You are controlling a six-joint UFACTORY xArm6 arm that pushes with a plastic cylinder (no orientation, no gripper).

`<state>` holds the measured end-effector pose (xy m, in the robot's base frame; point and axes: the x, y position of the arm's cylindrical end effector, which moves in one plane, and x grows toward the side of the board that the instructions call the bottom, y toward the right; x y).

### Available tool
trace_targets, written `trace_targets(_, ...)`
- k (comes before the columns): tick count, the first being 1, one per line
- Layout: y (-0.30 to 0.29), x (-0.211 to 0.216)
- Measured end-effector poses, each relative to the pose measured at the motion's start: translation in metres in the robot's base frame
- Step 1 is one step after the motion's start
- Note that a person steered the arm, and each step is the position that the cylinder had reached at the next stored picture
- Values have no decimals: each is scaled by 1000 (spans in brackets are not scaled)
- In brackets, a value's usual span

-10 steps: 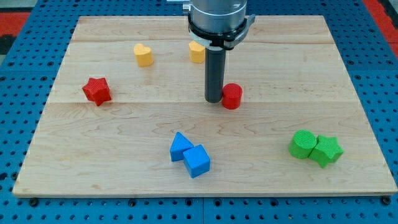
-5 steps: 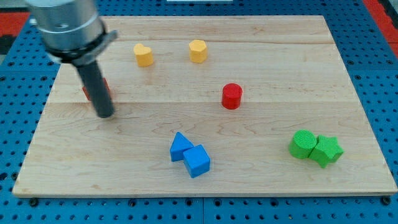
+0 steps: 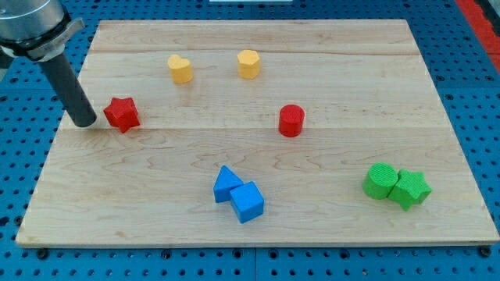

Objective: Push the red star towards the red circle

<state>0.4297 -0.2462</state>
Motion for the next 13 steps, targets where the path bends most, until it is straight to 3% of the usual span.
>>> trace_targets(2, 10, 0)
trace_targets(5, 122, 0)
trace_targets(7, 94, -3)
trace_targets(10, 98, -31)
trace_targets(12, 182, -35)
trace_targets(13, 194, -36)
